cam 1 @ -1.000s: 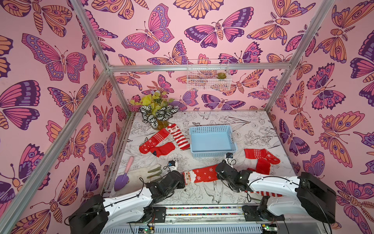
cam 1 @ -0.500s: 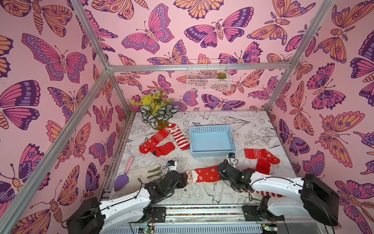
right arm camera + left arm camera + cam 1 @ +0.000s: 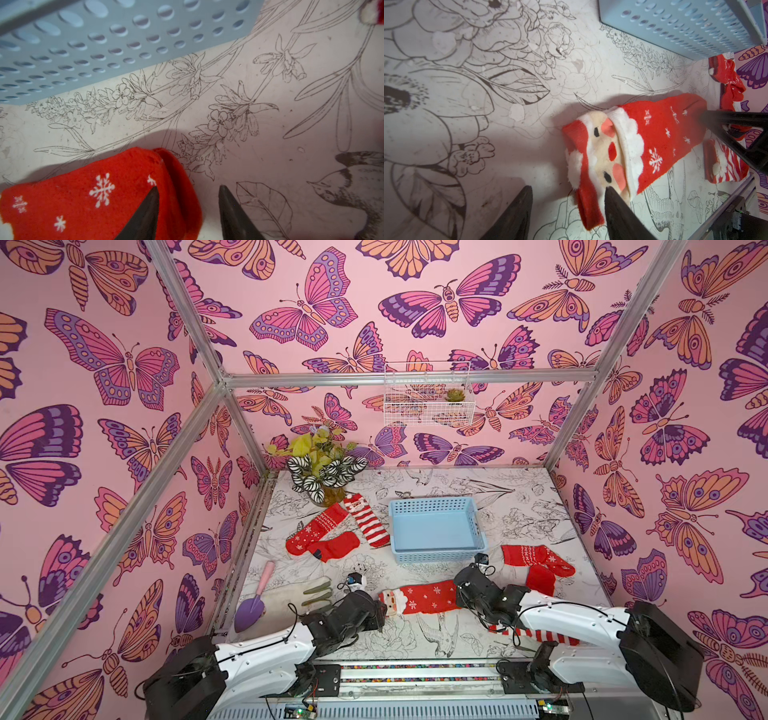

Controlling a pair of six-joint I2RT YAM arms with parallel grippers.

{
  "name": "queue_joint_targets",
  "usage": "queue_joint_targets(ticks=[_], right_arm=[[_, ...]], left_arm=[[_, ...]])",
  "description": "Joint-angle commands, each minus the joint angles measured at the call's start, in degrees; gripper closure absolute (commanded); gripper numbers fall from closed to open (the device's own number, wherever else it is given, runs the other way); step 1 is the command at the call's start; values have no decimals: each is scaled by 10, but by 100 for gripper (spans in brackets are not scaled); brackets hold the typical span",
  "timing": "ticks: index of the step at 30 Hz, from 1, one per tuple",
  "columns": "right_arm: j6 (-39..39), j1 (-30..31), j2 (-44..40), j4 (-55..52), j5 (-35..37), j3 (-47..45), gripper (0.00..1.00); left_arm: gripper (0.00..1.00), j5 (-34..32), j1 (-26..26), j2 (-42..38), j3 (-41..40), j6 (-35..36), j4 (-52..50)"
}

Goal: Place the socks together as a pair
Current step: Pick up a pair of socks from the center of the board.

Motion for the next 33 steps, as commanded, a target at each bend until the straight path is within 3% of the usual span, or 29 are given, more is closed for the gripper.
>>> queue_joint_targets(ticks=[1, 19, 27, 33], right_arm=[[-4, -16, 12, 20, -22, -15, 51], [-2, -26, 65, 64, -62, -18, 64], [4, -26, 76, 67, -65, -21, 98], [6, -26, 75, 64, -59, -25, 100]], left_arm=[[43, 8, -2, 13, -2, -5, 22], [46, 17, -3, 109, 9, -30, 90], [44, 1, -2, 115, 0, -39, 97], [36, -6, -2, 111, -6, -57, 92]])
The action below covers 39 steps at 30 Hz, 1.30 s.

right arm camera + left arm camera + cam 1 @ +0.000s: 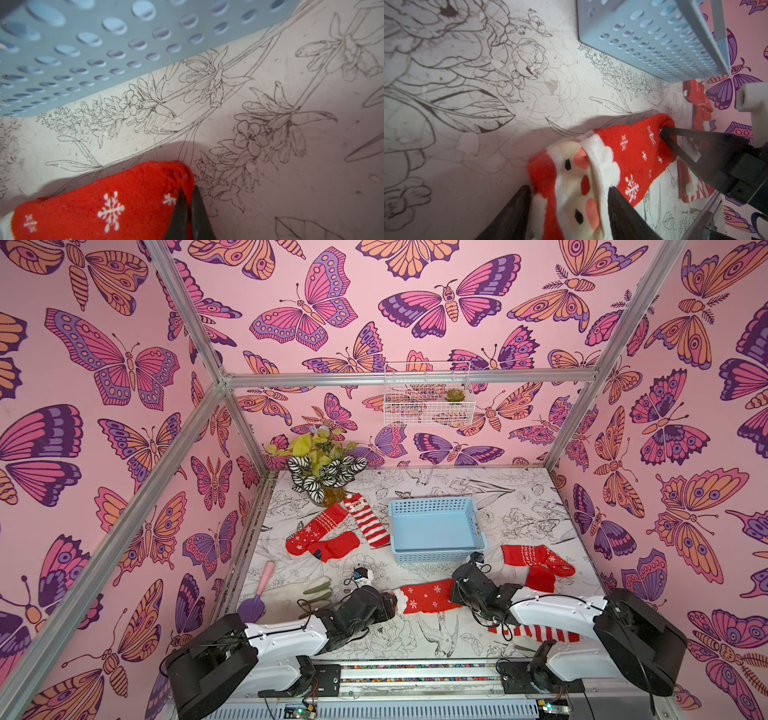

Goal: Place the socks together as a pair
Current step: Pick up a pair of socks from the center of the board.

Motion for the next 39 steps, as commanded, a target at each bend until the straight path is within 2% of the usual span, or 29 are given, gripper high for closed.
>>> queue_joint_targets(ticks=[1, 4, 7, 10, 11, 15, 17, 22, 25, 30, 33, 36, 39], right_arm=[[4, -3, 14, -45, -12, -14, 100], [11, -3, 9, -52, -5, -17, 100], [16, -3, 0, -55, 0, -21, 100], [18, -3, -9, -56, 2, -25, 100], [17, -3, -12, -55, 1, -25, 100], [7, -3, -38, -61, -11, -19, 100], [1, -2, -67, -70, -14, -16, 100], [-32, -2, -162, -97, -31, -2, 100], [-70, -2, -218, -135, -23, 33, 100], [-145, -4, -254, -195, 61, 113, 100], [-195, -15, -244, -212, 101, 166, 100], [-235, -39, -218, -220, 129, 212, 100], [-258, -88, -183, -214, 123, 245, 100]], left_arm=[[36, -5, -2, 7, -18, -14, -48], [36, -6, -2, 13, -20, -25, -50], [52, 4, -2, 22, -14, -21, -49], [57, 10, -1, 33, -6, -15, -52], [61, 10, -2, 35, -6, -16, -52], [90, 11, -2, 23, -1, -1, -63], [100, 13, -2, -1, 4, 8, -82], [100, 38, -2, -82, 29, 52, -126], [100, 47, -1, -125, 78, 93, -167], [100, -24, 0, -155, 171, 155, -259], [100, -36, 16, -126, 225, 206, -263], [100, -9, 51, -59, 289, 244, -264], [100, 22, 89, 16, 351, 264, -263]])
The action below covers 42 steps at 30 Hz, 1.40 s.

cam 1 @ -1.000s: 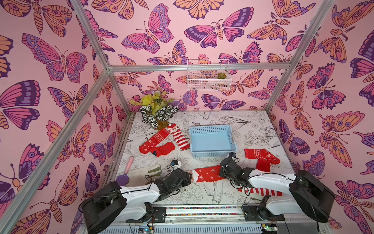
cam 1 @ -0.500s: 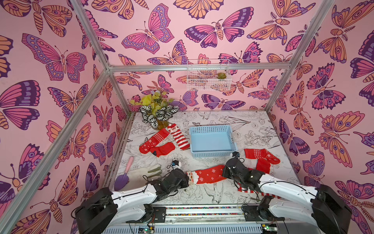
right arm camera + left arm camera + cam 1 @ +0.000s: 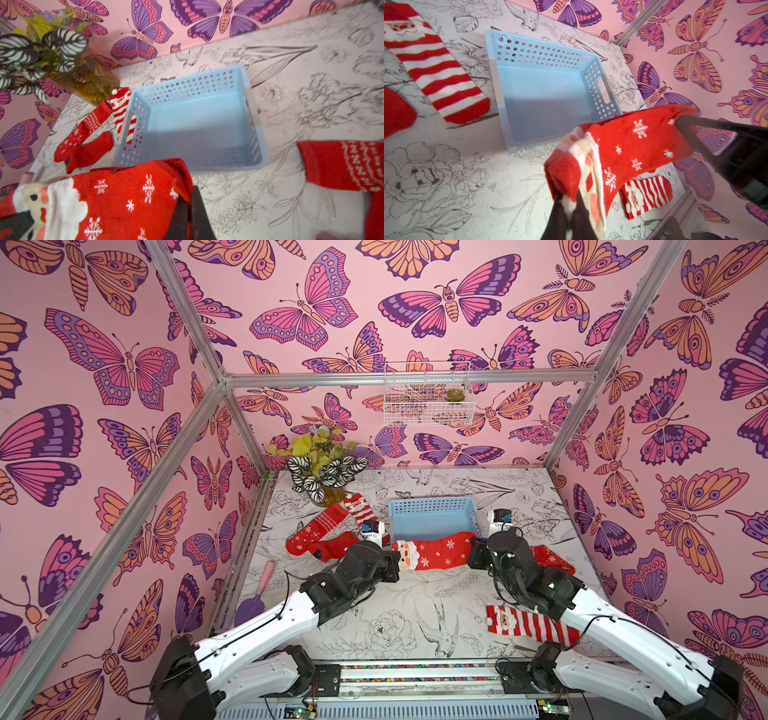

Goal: Place the socks together as a pair
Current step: Place a pair of socks in the bin.

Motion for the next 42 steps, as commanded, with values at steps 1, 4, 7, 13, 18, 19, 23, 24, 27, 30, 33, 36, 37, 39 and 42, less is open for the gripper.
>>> queue_joint_targets(ticks=[1, 4, 7, 13, 18, 19, 23, 24, 27, 30, 33, 36, 37, 39, 42], right_arm=[[-61, -57, 38, -17, 21, 31, 100], [-66, -129, 85, 17, -39, 46, 100], [-56, -185, 144, 37, -117, 70, 100], [-57, -216, 258, 35, -142, 127, 100], [-65, -217, 330, 41, -154, 166, 100], [-67, -218, 355, 40, -153, 173, 100], [-81, -217, 387, 43, -157, 189, 100], [-81, -217, 388, 46, -158, 188, 100], [-87, -217, 376, 47, -168, 185, 72], [-86, -216, 340, 37, -169, 176, 45], [-86, -215, 279, 5, -160, 170, 34], [-73, -215, 219, -50, -146, 160, 34], [-68, -215, 194, -63, -146, 149, 34], [-59, -214, 150, -83, -150, 124, 33], [-53, -214, 95, -102, -151, 83, 32]], left_arm=[[100, 23, 35, 70, 49, 61, -20], [100, 34, 57, 147, 97, 91, -5], [100, 63, 81, 216, 148, 104, -7], [100, 61, 106, 322, 225, 140, -4], [100, 80, 116, 389, 272, 182, -3], [100, 80, 116, 397, 278, 186, -3], [100, 80, 118, 413, 285, 194, -3], [95, 83, 118, 415, 287, 196, -3], [29, 100, 117, 410, 289, 204, -4], [7, 97, 115, 380, 282, 204, -6], [4, 88, 112, 332, 270, 201, -11], [6, 86, 103, 275, 249, 190, -13], [6, 84, 97, 257, 240, 187, -14], [6, 75, 87, 223, 218, 181, -19], [7, 70, 76, 179, 183, 165, -26]])
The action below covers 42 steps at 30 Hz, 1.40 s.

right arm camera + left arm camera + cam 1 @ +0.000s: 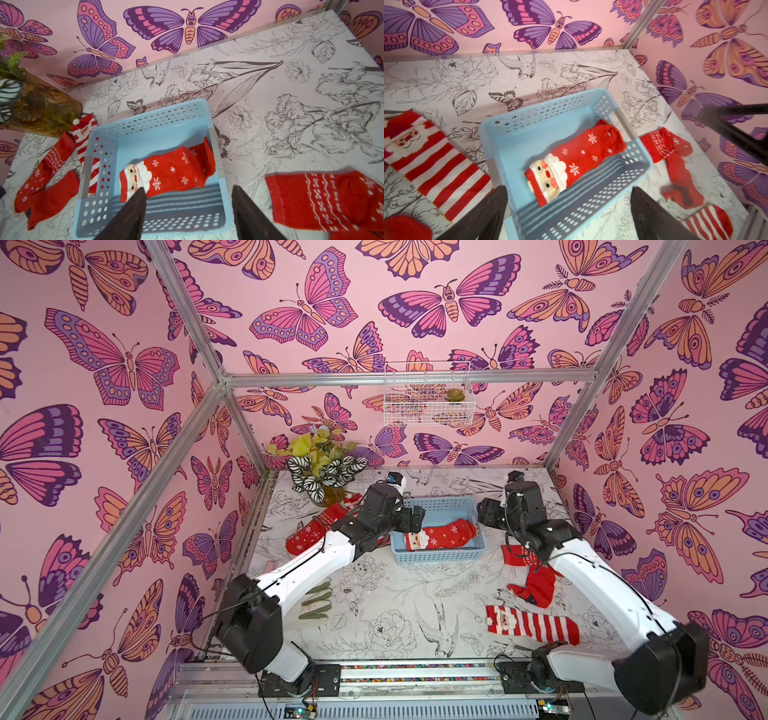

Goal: Place the socks together as a pair
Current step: Place a pair of socks in the bin, then move the sock to the center of the board.

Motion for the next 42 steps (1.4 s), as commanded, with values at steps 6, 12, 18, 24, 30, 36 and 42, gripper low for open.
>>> queue_joint_targets(ticks=[6, 12, 18, 24, 30, 36, 42], right_arm=[[24, 14, -72, -141, 6, -51, 44], [66, 95, -122, -194, 42, -103, 49], [174, 235, -129, -209, 85, -190, 53], [244, 290, -81, -196, 90, -249, 59], [261, 295, -63, -169, 67, -280, 61], [293, 323, -36, -185, 71, -290, 65], [331, 353, -45, -237, 105, -277, 58]], left_arm=[[8, -10, -18, -97, -104, -50, -54], [9, 20, -19, -190, -197, -95, -63], [10, 32, -22, -266, -300, -156, -63], [12, 44, -30, -304, -379, -205, -63], [14, 38, -46, -322, -434, -249, -56], [14, 13, -50, -340, -456, -260, -44], [13, -14, -49, -366, -464, -275, -51]])
